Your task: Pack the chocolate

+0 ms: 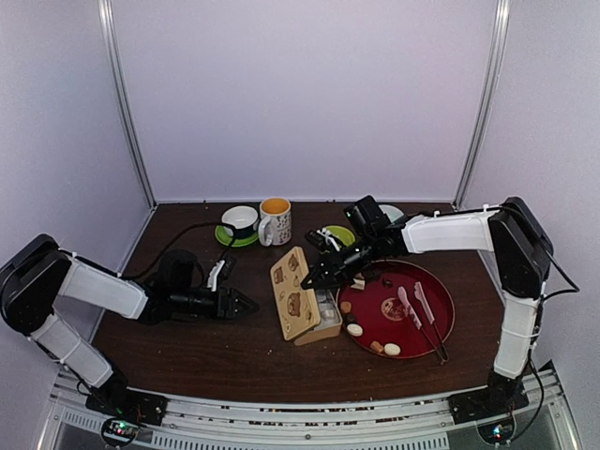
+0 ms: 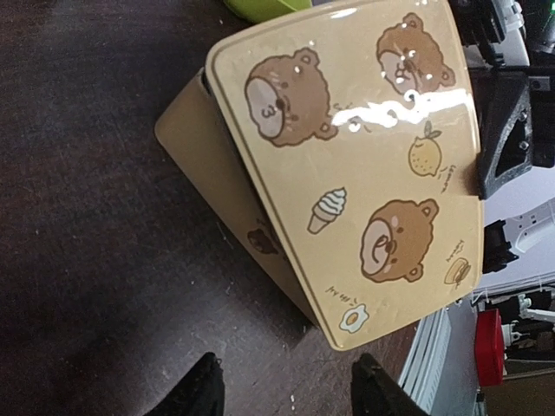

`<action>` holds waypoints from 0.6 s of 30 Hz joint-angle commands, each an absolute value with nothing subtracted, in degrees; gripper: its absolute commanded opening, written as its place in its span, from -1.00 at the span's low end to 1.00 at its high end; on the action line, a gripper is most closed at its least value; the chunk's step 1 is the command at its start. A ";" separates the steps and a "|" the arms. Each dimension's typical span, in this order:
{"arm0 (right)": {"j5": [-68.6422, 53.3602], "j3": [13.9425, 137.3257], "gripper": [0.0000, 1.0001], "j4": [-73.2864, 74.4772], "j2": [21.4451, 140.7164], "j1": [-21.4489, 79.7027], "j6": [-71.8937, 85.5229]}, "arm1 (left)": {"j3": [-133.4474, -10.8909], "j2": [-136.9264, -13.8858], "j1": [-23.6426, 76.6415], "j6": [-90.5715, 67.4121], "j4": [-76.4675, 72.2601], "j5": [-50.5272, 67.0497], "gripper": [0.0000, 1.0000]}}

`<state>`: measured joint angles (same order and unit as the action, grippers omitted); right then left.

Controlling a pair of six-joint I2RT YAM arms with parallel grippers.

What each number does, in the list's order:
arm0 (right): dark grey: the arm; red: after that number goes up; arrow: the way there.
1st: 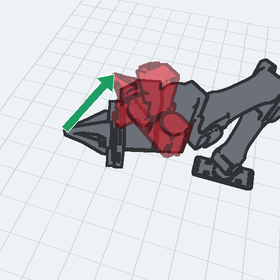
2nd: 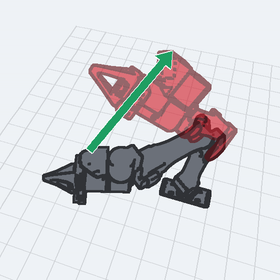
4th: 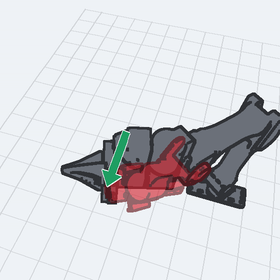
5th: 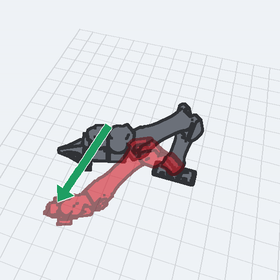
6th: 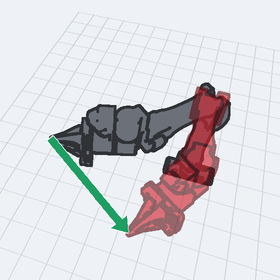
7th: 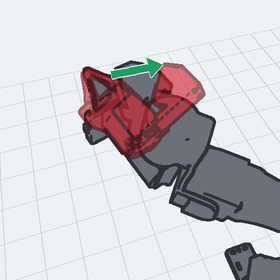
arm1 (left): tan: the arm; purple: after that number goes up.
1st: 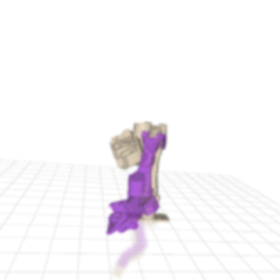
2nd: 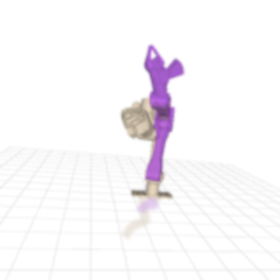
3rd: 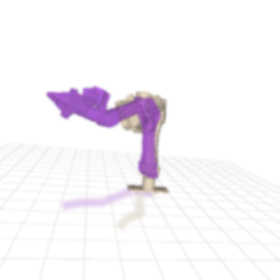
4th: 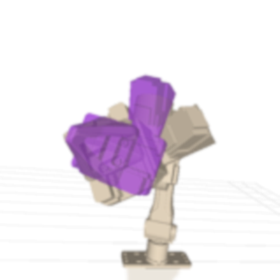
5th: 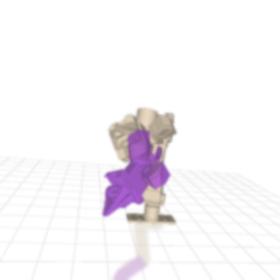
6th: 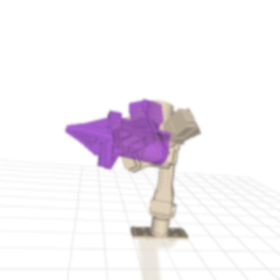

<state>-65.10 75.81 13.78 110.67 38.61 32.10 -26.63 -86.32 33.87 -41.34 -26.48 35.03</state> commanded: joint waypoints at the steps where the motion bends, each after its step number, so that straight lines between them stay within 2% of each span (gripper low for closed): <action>1: -65.96 77.46 -0.91 13.68 112.37 36.47 30.33 | -27.39 -89.99 34.39 -42.77 -36.25 36.41 -0.03; 4: -65.95 78.35 -0.87 15.53 113.36 35.68 28.97 | -28.39 -94.17 34.94 -43.09 -38.29 37.36 -0.47; 6: -65.94 78.67 -0.87 15.84 113.98 35.16 28.76 | -28.63 -96.75 35.00 -43.51 -40.31 37.75 -0.63; 12: -65.47 79.14 -0.86 16.11 114.80 34.04 28.60 | -30.49 -100.63 35.42 -43.18 -40.39 37.46 -0.71; 18: -64.93 79.58 -0.83 16.64 115.27 33.61 28.45 | -33.08 -100.91 36.13 -41.24 -33.90 35.72 -0.73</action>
